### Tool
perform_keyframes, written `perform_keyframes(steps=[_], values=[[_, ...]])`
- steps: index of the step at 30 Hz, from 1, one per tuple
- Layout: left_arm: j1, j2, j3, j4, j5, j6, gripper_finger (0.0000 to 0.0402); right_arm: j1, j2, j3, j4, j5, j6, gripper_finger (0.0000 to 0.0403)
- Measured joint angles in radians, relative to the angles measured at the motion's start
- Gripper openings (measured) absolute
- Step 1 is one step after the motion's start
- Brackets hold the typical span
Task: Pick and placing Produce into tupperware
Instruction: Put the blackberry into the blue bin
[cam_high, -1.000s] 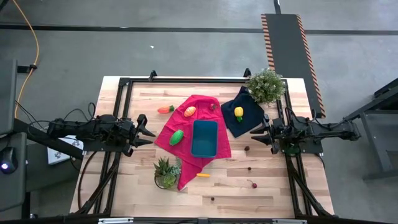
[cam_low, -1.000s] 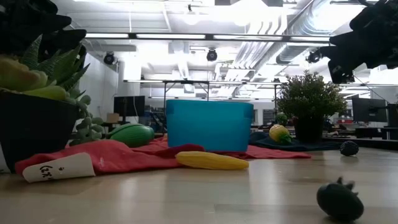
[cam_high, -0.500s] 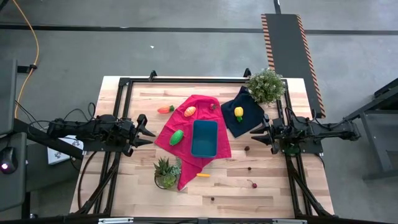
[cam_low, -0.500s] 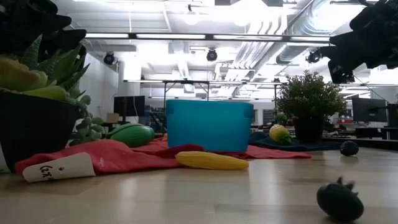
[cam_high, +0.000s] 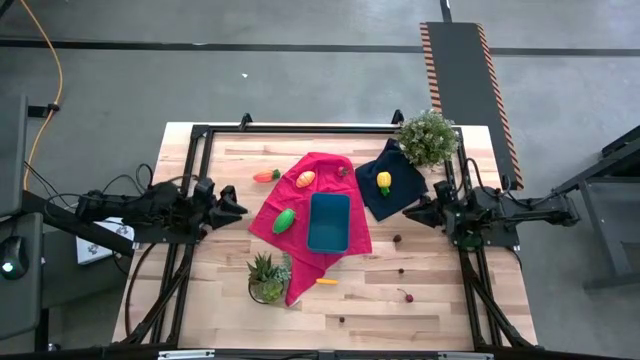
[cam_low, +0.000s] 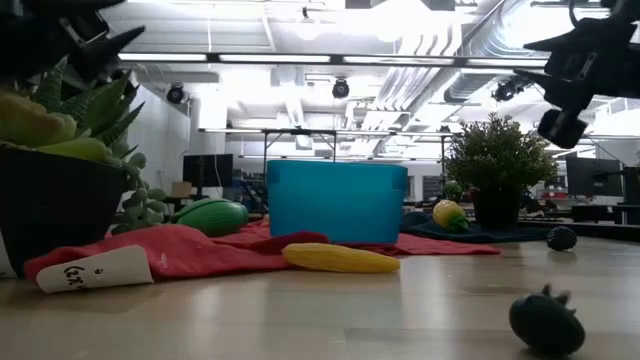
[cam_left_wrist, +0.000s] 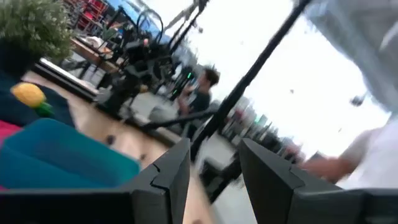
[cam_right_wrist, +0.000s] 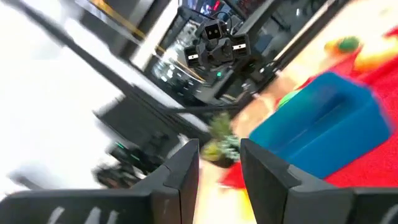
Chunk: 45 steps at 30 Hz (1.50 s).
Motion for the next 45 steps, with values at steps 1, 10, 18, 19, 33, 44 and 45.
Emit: perform_keyframes(steps=[1, 10, 18, 19, 33, 44, 45], values=[[0.0, 0.0, 0.0, 0.018, -0.009, -0.041, 0.0129, 0.0, 0.0, 0.0, 0.004, 0.002, 0.057, 0.011], [0.0, 0.0, 0.0, 0.093, -0.122, -0.258, 0.0129, 0.0, 0.0, 0.0, 0.011, 0.111, 0.368, 0.011], [0.0, 0.0, 0.0, 0.119, -0.297, -0.408, 0.0129, 0.0, 0.0, 0.0, -0.005, 0.315, 0.4, 0.011], [0.0, 0.0, 0.0, 0.119, -0.307, -0.408, 0.0129, 0.0, 0.0, 0.0, -0.005, 0.333, 0.404, 0.011], [0.0, 0.0, 0.0, 0.109, -0.336, -0.406, 0.0129, 0.004, 0.021, 0.142, 0.15, 0.448, 0.145, 0.011], [0.0, 0.0, 0.0, 0.11, -0.337, -0.406, 0.0129, 0.011, 0.446, 0.621, -0.632, 0.277, -0.009, 0.011], [0.0, 0.0, 0.0, 0.11, -0.337, -0.405, 0.0129, 0.011, 0.492, 0.652, -0.653, 0.259, -0.042, 0.011]])
